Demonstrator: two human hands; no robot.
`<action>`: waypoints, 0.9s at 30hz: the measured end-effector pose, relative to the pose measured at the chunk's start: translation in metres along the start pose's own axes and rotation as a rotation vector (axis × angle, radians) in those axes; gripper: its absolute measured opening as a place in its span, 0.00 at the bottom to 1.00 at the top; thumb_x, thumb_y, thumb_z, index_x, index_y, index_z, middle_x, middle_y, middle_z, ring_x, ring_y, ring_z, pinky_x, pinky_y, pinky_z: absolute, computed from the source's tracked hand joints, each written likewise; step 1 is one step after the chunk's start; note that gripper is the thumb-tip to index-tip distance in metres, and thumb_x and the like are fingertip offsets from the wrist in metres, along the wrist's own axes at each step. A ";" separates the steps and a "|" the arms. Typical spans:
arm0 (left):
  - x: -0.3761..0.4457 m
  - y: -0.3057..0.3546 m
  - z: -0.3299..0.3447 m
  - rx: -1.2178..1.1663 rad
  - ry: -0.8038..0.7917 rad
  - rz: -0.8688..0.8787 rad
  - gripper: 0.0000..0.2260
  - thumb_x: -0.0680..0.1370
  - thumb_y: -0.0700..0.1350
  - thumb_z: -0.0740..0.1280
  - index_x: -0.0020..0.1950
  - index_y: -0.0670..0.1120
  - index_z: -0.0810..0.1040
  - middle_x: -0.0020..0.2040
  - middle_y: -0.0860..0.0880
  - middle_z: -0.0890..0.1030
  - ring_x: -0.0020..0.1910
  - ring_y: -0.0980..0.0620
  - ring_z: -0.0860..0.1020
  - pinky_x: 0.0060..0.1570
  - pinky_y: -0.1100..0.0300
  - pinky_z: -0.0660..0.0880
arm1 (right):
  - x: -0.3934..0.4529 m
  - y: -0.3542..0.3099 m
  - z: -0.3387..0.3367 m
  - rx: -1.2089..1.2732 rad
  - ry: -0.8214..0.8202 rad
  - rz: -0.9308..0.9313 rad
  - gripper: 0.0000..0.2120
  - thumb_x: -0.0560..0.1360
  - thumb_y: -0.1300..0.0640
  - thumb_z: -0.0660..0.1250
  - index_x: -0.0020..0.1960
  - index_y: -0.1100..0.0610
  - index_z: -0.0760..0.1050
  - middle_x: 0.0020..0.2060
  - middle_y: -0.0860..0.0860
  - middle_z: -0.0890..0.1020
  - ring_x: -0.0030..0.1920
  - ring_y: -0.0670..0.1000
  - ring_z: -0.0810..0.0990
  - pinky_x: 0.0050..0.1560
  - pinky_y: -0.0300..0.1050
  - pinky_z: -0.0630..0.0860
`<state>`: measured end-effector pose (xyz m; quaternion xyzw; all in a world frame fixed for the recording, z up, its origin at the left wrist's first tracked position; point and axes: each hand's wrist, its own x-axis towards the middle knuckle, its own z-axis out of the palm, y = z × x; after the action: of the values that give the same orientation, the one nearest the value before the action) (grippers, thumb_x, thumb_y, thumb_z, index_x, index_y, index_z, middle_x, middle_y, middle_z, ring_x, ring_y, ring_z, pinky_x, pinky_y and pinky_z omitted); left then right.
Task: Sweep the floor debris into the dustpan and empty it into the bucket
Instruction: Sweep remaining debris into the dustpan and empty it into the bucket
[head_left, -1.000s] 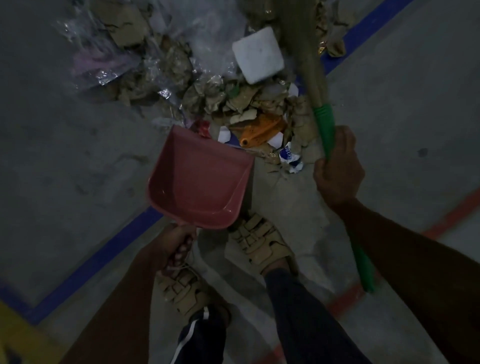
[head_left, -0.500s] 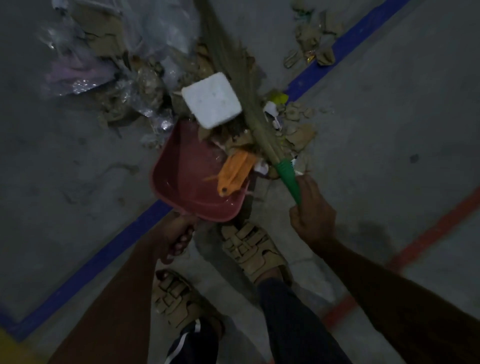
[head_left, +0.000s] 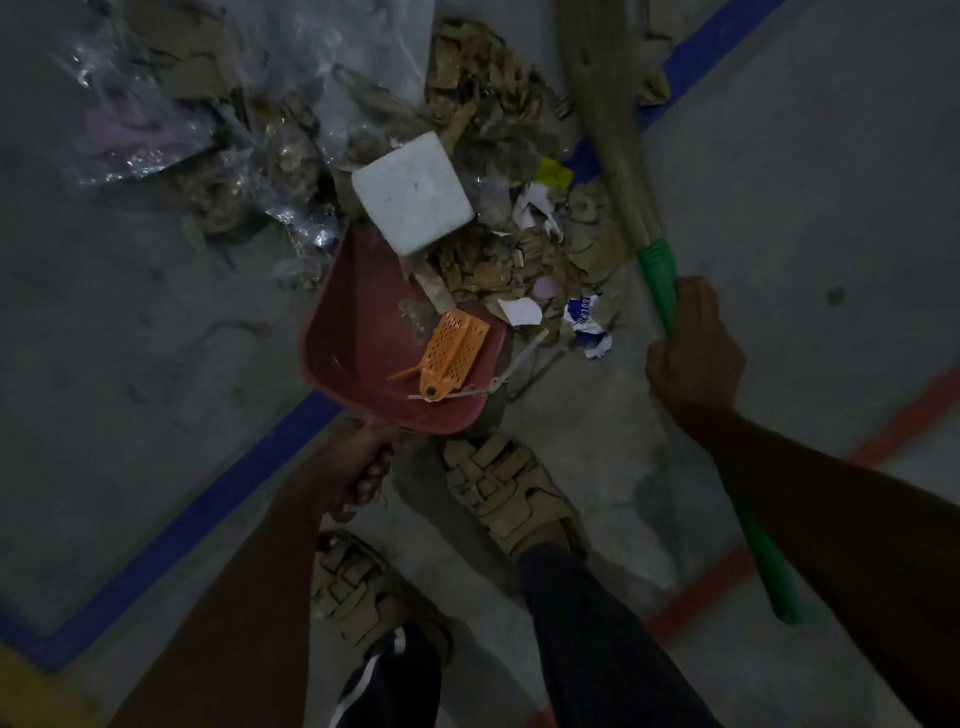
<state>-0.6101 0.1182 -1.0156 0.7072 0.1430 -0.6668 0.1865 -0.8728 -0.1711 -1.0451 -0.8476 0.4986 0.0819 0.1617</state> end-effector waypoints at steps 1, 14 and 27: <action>0.000 0.001 0.000 0.008 0.003 0.008 0.15 0.76 0.44 0.64 0.29 0.47 0.67 0.24 0.49 0.63 0.20 0.53 0.59 0.27 0.63 0.56 | -0.003 0.001 0.001 0.003 -0.021 -0.035 0.36 0.71 0.59 0.66 0.77 0.54 0.58 0.75 0.53 0.63 0.52 0.62 0.78 0.45 0.54 0.78; -0.004 0.017 0.008 0.000 0.027 0.055 0.17 0.76 0.42 0.64 0.28 0.46 0.68 0.23 0.48 0.64 0.20 0.53 0.59 0.25 0.64 0.57 | -0.081 -0.016 0.025 0.116 -0.218 -0.196 0.36 0.66 0.54 0.66 0.74 0.56 0.65 0.72 0.56 0.71 0.56 0.59 0.82 0.43 0.50 0.80; -0.035 0.040 0.017 -0.111 0.048 0.186 0.15 0.76 0.37 0.63 0.30 0.43 0.65 0.23 0.47 0.62 0.17 0.53 0.59 0.21 0.67 0.58 | -0.088 -0.014 -0.016 0.158 -0.117 -0.193 0.33 0.68 0.54 0.64 0.73 0.52 0.65 0.72 0.49 0.70 0.53 0.56 0.81 0.40 0.46 0.79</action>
<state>-0.6097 0.0763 -0.9786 0.7218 0.1180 -0.6205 0.2829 -0.9040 -0.0982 -1.0010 -0.8701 0.4093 0.0758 0.2641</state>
